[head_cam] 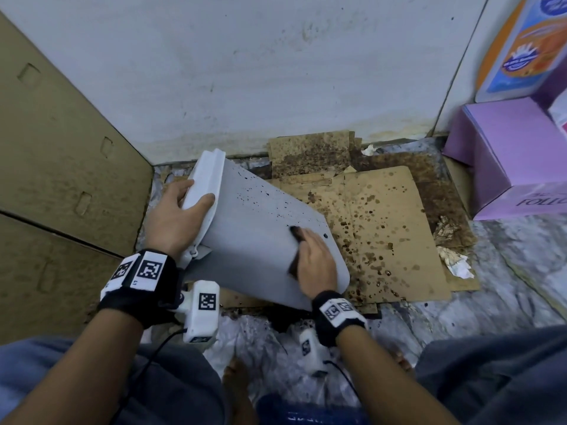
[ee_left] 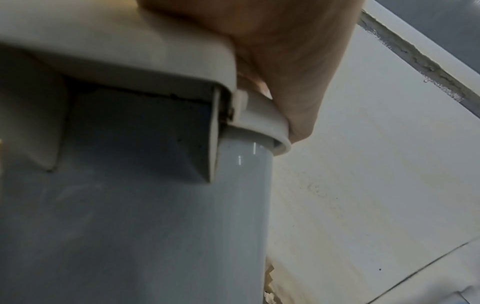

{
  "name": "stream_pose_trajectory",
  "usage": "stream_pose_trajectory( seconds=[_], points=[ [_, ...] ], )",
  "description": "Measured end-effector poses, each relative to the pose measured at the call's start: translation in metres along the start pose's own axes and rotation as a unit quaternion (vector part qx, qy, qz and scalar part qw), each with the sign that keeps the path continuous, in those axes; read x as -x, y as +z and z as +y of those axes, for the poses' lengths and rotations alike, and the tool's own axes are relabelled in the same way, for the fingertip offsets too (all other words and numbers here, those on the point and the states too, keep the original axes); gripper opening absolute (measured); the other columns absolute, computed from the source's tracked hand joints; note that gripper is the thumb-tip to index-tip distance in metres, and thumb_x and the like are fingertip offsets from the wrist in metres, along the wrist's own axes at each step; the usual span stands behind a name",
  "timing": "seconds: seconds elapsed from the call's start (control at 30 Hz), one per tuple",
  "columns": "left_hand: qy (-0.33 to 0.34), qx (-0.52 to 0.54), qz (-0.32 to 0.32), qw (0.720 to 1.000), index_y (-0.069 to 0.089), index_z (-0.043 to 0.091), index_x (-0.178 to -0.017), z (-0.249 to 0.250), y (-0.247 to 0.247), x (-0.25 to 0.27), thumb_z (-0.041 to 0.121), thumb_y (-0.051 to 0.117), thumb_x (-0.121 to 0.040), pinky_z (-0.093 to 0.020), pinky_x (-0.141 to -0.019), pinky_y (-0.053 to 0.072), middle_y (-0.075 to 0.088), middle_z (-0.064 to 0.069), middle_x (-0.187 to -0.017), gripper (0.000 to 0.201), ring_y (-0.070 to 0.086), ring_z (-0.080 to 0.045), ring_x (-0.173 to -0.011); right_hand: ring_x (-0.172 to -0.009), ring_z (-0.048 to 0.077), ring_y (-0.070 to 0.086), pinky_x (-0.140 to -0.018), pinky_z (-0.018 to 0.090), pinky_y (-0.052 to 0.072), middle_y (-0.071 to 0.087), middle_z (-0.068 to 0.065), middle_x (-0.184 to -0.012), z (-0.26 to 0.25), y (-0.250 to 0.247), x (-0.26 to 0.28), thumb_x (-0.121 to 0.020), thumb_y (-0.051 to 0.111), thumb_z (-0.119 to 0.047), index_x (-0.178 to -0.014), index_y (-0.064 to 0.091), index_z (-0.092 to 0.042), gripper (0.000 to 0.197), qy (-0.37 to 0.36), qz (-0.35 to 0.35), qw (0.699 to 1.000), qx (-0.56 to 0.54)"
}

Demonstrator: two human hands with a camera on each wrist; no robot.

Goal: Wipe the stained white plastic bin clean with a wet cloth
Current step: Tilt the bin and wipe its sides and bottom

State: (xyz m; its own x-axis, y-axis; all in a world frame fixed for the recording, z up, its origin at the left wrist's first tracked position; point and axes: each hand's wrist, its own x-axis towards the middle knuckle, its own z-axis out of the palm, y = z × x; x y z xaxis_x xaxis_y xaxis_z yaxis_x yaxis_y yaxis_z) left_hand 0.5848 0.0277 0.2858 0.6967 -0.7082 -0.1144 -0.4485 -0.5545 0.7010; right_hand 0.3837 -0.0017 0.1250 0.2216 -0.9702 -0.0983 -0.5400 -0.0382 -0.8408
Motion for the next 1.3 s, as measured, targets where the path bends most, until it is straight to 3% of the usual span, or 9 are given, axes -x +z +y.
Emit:
stream_pose_trajectory(
  seconds=[0.17, 0.3, 0.43, 0.6, 0.73, 0.87, 1.0, 1.1, 1.3],
  points=[
    [0.003, -0.006, -0.006, 1.0, 0.056, 0.035, -0.132, 0.001, 0.002, -0.012, 0.05, 0.064, -0.083, -0.042, -0.106, 0.044, 0.06, 0.005, -0.135, 0.052, 0.058, -0.02, -0.119, -0.136, 0.022, 0.039, -0.115, 0.03, 0.025, 0.043, 0.004, -0.149, 0.038, -0.014, -0.003, -0.102, 0.033, -0.024, -0.14, 0.048, -0.014, 0.042, 0.123, 0.01, 0.992, -0.004],
    [-0.005, -0.027, -0.014, 1.0, 0.054, 0.04, -0.131, -0.003, -0.001, -0.019, 0.062, 0.057, -0.073, -0.045, -0.106, 0.045, 0.061, 0.007, -0.135, 0.062, 0.058, -0.022, -0.119, -0.138, 0.02, 0.037, -0.117, 0.033, 0.023, 0.044, 0.005, -0.148, -0.008, 0.0, -0.009, -0.1, 0.026, -0.029, -0.139, 0.048, -0.012, 0.048, 0.047, 0.002, 0.999, -0.011],
    [0.0, -0.043, -0.014, 0.999, 0.054, 0.039, -0.133, -0.002, 0.002, -0.02, 0.06, 0.058, -0.077, -0.044, -0.107, 0.044, 0.06, 0.006, -0.136, 0.059, 0.057, -0.023, -0.121, -0.139, 0.02, 0.035, -0.119, 0.035, 0.021, 0.044, 0.007, -0.148, -0.062, 0.016, -0.007, -0.099, 0.025, -0.03, -0.141, 0.045, -0.011, 0.049, -0.061, -0.003, 0.998, -0.016],
    [-0.008, -0.013, -0.016, 1.0, 0.055, 0.04, -0.128, -0.01, 0.0, -0.021, 0.061, 0.059, -0.073, -0.045, -0.105, 0.046, 0.062, 0.008, -0.132, 0.058, 0.06, -0.021, -0.115, -0.139, 0.017, 0.034, -0.119, 0.032, 0.022, 0.044, 0.004, -0.148, -0.053, 0.016, -0.003, -0.101, 0.032, -0.026, -0.141, 0.045, -0.013, 0.044, -0.101, -0.012, 0.994, -0.025],
    [-0.016, 0.023, -0.009, 1.0, 0.059, 0.039, -0.124, -0.019, -0.001, -0.025, 0.056, 0.064, -0.073, -0.045, -0.102, 0.048, 0.065, 0.01, -0.126, 0.053, 0.063, -0.017, -0.111, -0.136, 0.017, 0.038, -0.117, 0.027, 0.021, 0.048, 0.004, -0.145, 0.001, 0.0, 0.003, -0.102, 0.034, -0.024, -0.138, 0.049, -0.014, 0.041, -0.03, 0.017, 0.999, -0.016],
    [-0.022, 0.035, -0.01, 0.999, 0.06, 0.038, -0.124, -0.023, -0.003, -0.029, 0.057, 0.064, -0.071, -0.046, -0.103, 0.048, 0.066, 0.01, -0.125, 0.056, 0.063, -0.017, -0.11, -0.133, 0.021, 0.044, -0.115, 0.038, 0.03, 0.049, 0.005, -0.144, 0.059, -0.013, 0.008, -0.1, 0.028, -0.031, -0.137, 0.051, -0.015, 0.046, 0.079, 0.049, 0.996, 0.014],
    [-0.021, 0.029, -0.006, 0.999, 0.06, 0.043, -0.121, -0.026, -0.003, -0.028, 0.059, 0.062, -0.072, -0.046, -0.102, 0.048, 0.066, 0.011, -0.123, 0.052, 0.063, -0.017, -0.109, -0.135, 0.022, 0.041, -0.115, 0.036, 0.028, 0.049, 0.005, -0.145, 0.063, -0.01, 0.007, -0.091, 0.022, -0.035, -0.137, 0.052, -0.013, 0.059, 0.122, 0.077, 0.989, -0.003],
    [-0.019, 0.023, -0.002, 1.0, 0.06, 0.044, -0.122, -0.03, -0.005, -0.028, 0.06, 0.061, -0.072, -0.045, -0.103, 0.048, 0.066, 0.012, -0.122, 0.052, 0.063, -0.016, -0.11, -0.138, 0.021, 0.036, -0.119, 0.035, 0.018, 0.046, 0.007, -0.146, 0.042, -0.003, 0.009, -0.092, 0.02, -0.031, -0.138, 0.049, -0.009, 0.058, 0.081, 0.07, 0.994, 0.009],
    [-0.013, 0.022, -0.007, 1.0, 0.059, 0.044, -0.123, -0.036, -0.006, -0.03, 0.057, 0.062, -0.077, -0.041, -0.102, 0.047, 0.065, 0.013, -0.121, 0.048, 0.062, -0.015, -0.109, -0.139, 0.015, 0.034, -0.12, 0.028, 0.013, 0.044, 0.002, -0.148, 0.001, 0.018, 0.007, -0.098, 0.028, -0.028, -0.14, 0.046, -0.013, 0.049, -0.045, 0.026, 0.998, 0.018]
  ],
)
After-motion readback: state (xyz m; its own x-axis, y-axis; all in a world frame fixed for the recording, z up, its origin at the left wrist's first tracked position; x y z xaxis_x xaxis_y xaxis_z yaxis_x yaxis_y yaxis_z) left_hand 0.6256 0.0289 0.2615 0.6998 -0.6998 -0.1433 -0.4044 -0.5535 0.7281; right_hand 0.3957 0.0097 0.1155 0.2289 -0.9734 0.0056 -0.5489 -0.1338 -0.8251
